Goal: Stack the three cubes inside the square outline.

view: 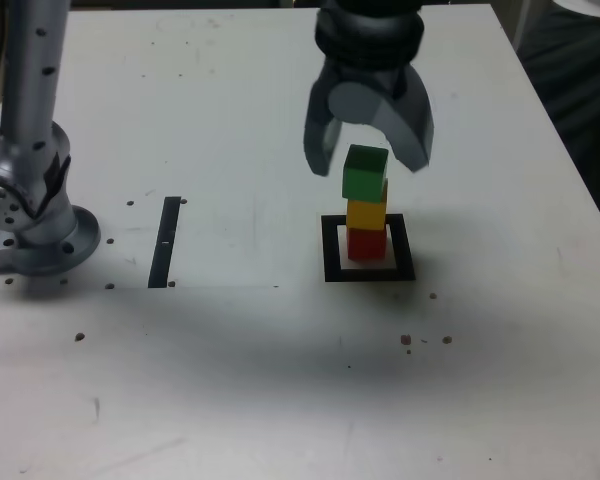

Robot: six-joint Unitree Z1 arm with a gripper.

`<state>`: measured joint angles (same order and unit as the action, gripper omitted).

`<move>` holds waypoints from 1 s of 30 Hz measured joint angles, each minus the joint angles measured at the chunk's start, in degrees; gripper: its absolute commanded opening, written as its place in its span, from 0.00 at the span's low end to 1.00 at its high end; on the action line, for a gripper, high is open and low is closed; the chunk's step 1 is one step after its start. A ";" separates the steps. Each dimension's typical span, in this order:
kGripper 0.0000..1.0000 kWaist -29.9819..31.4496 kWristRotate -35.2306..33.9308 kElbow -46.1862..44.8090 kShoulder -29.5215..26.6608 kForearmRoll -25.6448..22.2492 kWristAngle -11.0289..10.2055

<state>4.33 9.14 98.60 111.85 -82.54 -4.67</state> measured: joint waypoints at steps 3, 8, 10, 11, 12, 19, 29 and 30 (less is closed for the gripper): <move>1.00 0.00 0.00 -1.76 -2.91 0.00 -0.87; 1.00 0.00 0.00 -6.93 -7.83 0.00 -2.70; 1.00 0.00 -0.40 -10.10 -10.14 0.00 -3.01; 1.00 0.00 -0.81 -11.85 -11.27 -0.05 -3.02; 1.00 0.00 -1.32 -13.53 -12.24 -0.02 -3.02; 1.00 -0.01 -5.35 -25.88 -18.59 1.65 -3.25; 1.00 -0.02 -8.64 -37.38 -24.45 6.50 -2.36; 1.00 -0.02 -8.95 -39.20 -24.82 7.70 -1.77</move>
<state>4.32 0.19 59.39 87.03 -74.84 -6.43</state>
